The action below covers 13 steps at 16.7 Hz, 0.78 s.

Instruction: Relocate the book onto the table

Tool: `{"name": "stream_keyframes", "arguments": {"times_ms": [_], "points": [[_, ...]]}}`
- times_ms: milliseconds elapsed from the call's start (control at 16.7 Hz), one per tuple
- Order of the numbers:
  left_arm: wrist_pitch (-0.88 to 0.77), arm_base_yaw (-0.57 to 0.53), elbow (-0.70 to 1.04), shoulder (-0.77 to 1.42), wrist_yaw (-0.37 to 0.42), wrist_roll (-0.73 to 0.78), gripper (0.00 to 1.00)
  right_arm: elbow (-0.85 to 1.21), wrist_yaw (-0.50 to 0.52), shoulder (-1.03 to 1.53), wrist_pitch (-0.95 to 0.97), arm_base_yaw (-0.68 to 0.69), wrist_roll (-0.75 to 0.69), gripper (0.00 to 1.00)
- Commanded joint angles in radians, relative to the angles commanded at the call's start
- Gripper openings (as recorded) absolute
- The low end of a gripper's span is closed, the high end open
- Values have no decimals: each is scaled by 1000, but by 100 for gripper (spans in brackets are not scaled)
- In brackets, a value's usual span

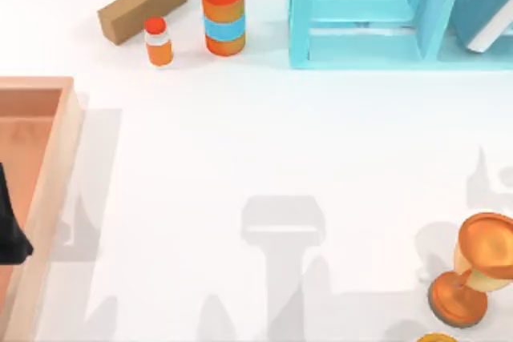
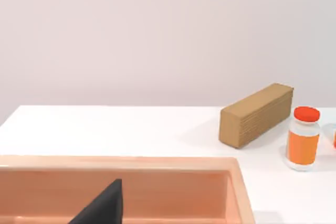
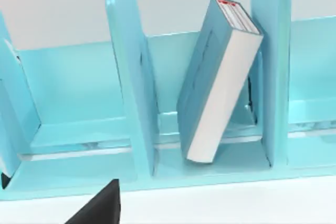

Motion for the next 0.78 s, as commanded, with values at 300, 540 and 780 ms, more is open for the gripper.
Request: {"name": "stream_keyframes", "arguments": {"times_ms": [300,540,780], "points": [[0,0,0,0,0,0,100,240,-112,558,122,-18,92,100],[0,0,0,0,0,0,100,436,-170,953,220,-38,144,100],[0,0,0,0,0,0,100,583,-190,1219,302,-57,172,100]]}}
